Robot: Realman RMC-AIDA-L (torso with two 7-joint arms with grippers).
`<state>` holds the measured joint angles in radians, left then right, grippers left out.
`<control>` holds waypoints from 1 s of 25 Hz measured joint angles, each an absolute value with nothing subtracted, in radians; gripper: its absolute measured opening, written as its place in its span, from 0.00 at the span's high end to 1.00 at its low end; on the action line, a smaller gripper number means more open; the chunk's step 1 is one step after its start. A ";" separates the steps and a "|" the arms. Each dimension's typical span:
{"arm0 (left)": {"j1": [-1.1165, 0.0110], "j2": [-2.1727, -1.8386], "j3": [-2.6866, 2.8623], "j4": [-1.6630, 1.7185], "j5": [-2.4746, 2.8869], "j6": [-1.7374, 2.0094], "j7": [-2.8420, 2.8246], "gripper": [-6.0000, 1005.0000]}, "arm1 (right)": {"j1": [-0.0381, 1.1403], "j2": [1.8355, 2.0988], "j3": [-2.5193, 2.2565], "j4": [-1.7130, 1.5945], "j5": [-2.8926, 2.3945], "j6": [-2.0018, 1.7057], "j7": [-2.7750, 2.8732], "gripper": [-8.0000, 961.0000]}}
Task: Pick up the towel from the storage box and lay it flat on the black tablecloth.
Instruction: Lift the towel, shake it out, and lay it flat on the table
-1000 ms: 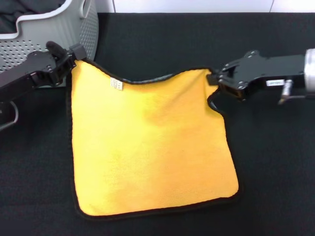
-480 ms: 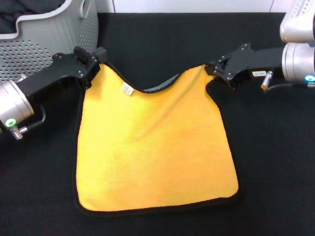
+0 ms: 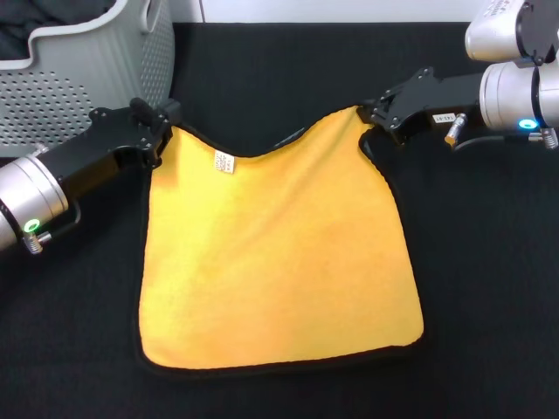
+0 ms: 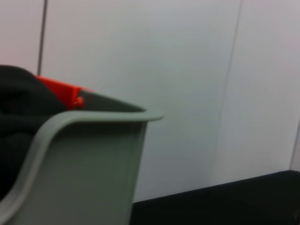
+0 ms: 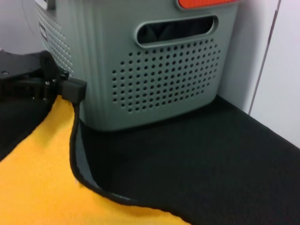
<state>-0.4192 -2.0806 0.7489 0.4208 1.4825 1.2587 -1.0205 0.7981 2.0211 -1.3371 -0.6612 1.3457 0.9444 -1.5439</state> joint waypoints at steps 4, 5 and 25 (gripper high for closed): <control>-0.420 -2.087 0.748 0.420 1.477 1.204 -1.013 0.97 | 0.809 2.021 -1.338 -0.647 1.327 0.927 -1.544 0.98; -0.421 -2.088 0.747 0.420 1.473 1.189 -1.013 0.97 | 0.810 2.022 -1.338 -0.646 1.322 0.924 -1.544 0.98; -0.417 -2.086 0.749 0.420 1.455 1.137 -1.012 0.97 | 0.831 2.024 -1.338 -0.606 1.300 0.908 -1.546 0.98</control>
